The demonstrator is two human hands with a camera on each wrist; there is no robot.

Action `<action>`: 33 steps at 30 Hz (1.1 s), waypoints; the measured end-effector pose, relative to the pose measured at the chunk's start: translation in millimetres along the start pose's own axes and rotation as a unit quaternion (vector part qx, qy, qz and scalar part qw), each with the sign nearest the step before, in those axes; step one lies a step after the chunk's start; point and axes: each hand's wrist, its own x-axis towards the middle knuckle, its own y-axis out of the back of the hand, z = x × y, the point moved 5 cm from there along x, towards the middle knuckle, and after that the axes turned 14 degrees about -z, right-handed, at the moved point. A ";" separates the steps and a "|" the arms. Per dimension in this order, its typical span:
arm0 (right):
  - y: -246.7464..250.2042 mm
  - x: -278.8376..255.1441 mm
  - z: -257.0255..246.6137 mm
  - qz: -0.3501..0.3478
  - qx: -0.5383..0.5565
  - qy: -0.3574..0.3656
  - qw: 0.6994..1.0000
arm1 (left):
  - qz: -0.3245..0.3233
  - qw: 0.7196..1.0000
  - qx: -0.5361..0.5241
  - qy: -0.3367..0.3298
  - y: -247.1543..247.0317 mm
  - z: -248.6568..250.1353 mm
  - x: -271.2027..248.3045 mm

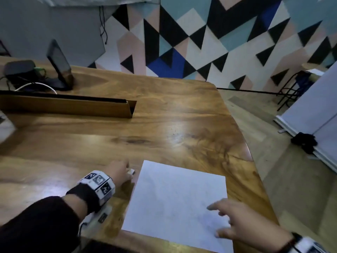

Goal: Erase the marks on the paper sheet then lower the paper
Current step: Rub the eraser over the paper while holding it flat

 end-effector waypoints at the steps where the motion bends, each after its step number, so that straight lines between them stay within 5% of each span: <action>1: 11.4 3.8 -9.9 0.012 -0.036 -0.009 0.999 | 0.001 1.000 -0.004 0.010 0.1 2.9 3.4; 10: 22.0 117.5 -66.5 0.004 -0.154 0.001 0.988 | -0.008 1.000 -0.016 -0.009 -9.5 2.2 21.3; 15: 16.1 152.0 -75.6 0.001 -0.177 -0.040 0.983 | -0.003 0.991 -0.087 -0.102 -16.8 12.0 11.6; 20: 7.8 156.7 -73.7 -0.006 -0.185 -0.051 0.981 | 0.012 0.974 -0.002 -0.224 -46.5 31.1 -2.9; 27: -9.9 155.8 -79.1 -0.009 -0.205 -0.052 0.977 | 0.019 0.971 -0.025 -0.237 -54.5 14.4 -13.6; 33: -5.3 157.4 -81.4 0.007 -0.206 -0.057 0.977 | 0.039 0.982 -0.051 -0.178 -17.2 39.0 11.3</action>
